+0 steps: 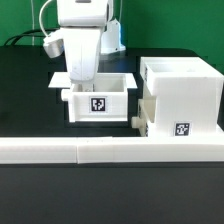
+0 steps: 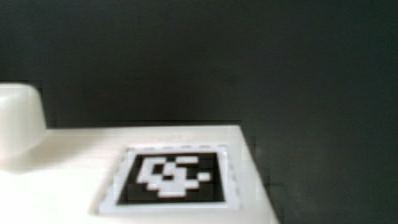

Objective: Assemble drawer

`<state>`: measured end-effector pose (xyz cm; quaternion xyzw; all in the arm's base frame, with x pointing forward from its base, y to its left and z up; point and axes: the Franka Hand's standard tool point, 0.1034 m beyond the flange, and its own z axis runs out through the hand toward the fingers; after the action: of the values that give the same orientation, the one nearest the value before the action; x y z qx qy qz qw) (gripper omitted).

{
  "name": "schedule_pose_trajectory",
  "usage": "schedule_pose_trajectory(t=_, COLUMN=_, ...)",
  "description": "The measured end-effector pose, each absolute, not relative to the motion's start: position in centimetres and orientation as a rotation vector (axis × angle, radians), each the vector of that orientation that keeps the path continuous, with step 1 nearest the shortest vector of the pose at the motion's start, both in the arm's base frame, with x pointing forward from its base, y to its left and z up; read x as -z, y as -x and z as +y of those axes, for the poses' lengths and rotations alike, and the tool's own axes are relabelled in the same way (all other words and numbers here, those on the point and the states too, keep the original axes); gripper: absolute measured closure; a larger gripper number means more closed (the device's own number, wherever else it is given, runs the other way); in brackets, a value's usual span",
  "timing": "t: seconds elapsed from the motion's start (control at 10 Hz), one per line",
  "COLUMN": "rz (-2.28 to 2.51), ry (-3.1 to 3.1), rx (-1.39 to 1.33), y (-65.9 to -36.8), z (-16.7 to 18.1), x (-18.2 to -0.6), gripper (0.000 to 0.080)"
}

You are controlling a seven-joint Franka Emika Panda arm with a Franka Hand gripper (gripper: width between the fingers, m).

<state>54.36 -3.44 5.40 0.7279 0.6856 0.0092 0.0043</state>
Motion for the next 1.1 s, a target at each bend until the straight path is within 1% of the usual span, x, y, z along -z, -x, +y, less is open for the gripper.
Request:
schedule_pose_trajectory(t=0.4, rz=2.215, ry=-2.239, rx=0.035, y=-55.0, z=-1.3, x=-5.6, gripper=0.0755)
schedule_pose_trajectory(t=0.7, rz=2.213, ry=-2.243, rx=0.037, y=-55.0, z=-1.4, x=-5.5, gripper=0.0755)
schedule_pose_trajectory(t=1.1, rz=2.226, ry=-2.237, rx=0.041, y=-55.1, z=-0.7, x=-5.7, gripper=0.0755)
